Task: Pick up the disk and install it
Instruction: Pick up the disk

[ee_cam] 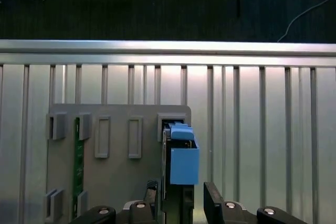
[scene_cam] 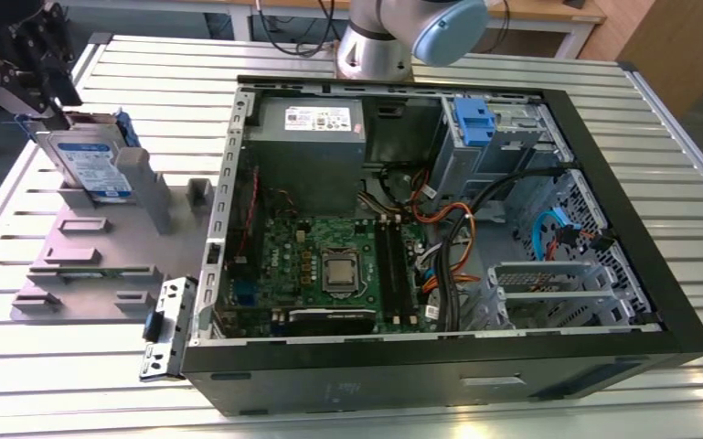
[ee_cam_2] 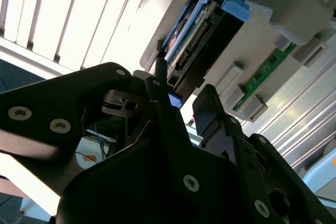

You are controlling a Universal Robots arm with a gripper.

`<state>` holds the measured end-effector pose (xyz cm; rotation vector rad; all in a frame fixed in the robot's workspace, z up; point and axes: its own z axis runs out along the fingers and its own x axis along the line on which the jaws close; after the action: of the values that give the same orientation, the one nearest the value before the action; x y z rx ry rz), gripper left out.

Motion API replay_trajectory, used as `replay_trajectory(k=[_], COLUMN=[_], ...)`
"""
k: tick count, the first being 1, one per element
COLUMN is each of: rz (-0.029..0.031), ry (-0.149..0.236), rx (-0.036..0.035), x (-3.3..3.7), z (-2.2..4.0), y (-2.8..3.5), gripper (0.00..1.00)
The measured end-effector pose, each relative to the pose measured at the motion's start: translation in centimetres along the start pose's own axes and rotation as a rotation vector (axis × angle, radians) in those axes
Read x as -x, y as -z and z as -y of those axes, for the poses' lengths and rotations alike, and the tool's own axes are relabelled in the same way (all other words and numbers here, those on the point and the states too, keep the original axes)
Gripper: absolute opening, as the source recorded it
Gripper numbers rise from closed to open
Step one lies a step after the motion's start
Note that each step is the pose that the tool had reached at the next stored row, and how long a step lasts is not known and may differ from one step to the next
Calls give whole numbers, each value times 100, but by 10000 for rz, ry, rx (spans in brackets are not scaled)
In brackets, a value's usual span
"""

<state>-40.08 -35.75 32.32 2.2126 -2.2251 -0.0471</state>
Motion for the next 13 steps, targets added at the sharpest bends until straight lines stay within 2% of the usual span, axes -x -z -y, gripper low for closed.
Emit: replay_trajectory(k=[13], rz=[-4], ry=[148], rx=[3], x=[2], z=[-22], y=[-76], gripper=[47])
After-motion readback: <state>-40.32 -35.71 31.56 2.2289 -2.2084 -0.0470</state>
